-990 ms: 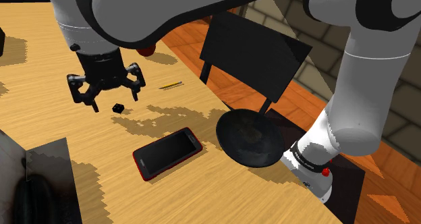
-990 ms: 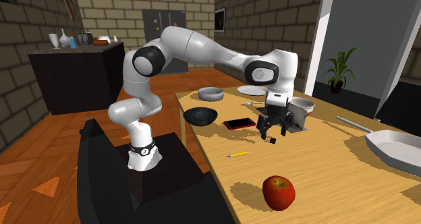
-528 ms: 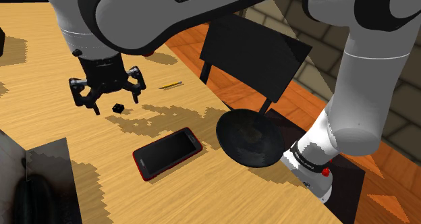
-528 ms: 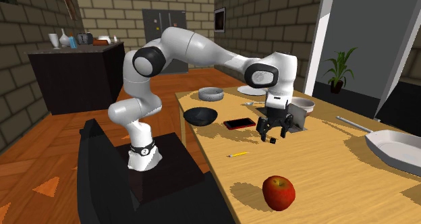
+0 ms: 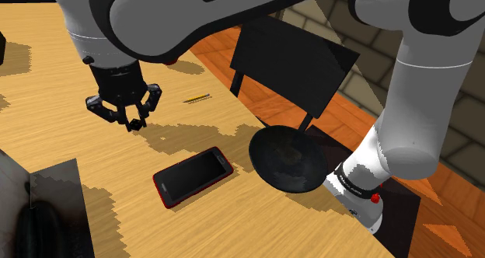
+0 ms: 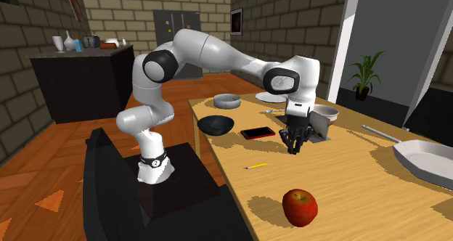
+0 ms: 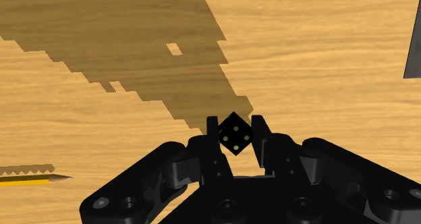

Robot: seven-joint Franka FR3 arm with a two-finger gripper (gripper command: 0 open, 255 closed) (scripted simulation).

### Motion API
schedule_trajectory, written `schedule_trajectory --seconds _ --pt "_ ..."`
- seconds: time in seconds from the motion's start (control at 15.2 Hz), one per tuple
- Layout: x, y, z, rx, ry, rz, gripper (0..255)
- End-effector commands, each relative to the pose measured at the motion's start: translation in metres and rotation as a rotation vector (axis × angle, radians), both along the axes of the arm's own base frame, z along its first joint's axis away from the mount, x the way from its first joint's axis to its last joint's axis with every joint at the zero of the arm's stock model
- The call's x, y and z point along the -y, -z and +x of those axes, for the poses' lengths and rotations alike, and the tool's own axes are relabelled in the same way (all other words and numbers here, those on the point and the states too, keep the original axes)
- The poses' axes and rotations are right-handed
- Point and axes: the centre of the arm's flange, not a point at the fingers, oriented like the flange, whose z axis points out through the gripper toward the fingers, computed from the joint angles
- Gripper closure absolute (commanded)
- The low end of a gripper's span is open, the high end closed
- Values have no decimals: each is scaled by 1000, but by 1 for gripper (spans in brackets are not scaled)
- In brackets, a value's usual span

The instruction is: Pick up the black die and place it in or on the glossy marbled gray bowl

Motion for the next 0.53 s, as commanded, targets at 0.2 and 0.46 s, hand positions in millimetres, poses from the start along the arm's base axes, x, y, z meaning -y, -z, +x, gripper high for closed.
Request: schedule_trajectory --seconds 0.2,0.46 --pt "0 2 0 -2 0 -2 255" --pt "0 -20 0 -2 0 -2 255"
